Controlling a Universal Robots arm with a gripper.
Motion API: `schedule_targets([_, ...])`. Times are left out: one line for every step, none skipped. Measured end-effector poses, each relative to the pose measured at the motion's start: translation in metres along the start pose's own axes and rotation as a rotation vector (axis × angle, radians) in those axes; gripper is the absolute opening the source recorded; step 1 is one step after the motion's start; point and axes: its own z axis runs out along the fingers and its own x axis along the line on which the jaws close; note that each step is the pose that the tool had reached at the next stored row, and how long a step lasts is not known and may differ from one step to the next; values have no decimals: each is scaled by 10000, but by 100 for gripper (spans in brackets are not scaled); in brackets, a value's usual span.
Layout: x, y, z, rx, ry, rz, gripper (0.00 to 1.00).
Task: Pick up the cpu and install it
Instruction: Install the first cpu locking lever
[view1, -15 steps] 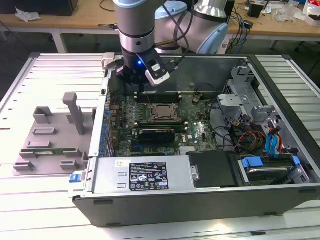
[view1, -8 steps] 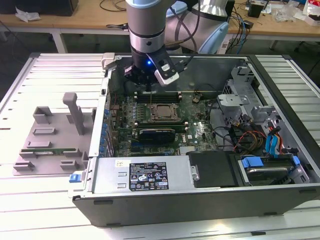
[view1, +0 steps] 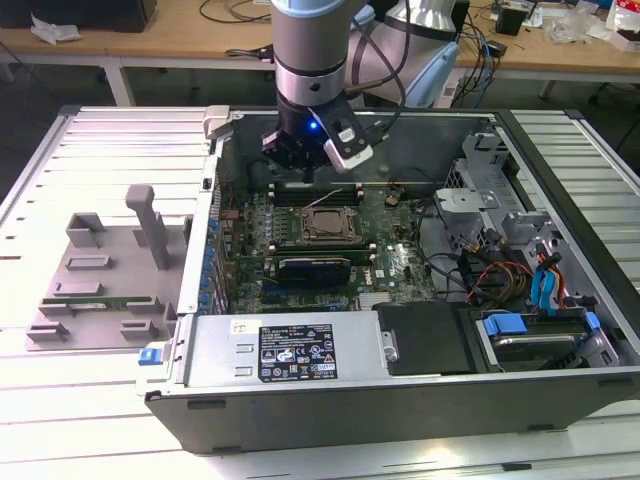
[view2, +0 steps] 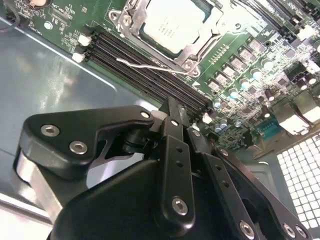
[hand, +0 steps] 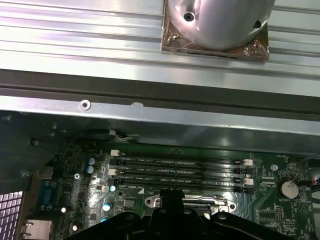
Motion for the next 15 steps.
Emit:
schedule_targets([-1,-1,8,-3,-3,-1,11])
schedule_targets([0,-6,23,4,-27,-2,11])
schedule_targets([1,-7,32,65,-51,18,11])
schedule_targets([1,-8,34,271,-55,71,11])
schedule_targets([1,-8,35,355,-56,94,11])
schedule_targets([1,-9,36,393,-62,117,11])
schedule_targets([1,-9,37,405,-65,133,11])
schedule_targets([1,-9,36,406,-66,137,11])
schedule_targets([1,-9,37,406,-66,140,11])
schedule_targets([1,-9,37,406,-67,140,11])
schedule_targets([1,-8,38,429,-67,142,11])
schedule_targets([1,-9,38,619,-66,187,11])
schedule_targets([1,-10,39,636,-73,224,11])
schedule_targets([1,-10,42,638,-83,261,11])
schedule_targets([2,-13,53,652,-135,502,11])
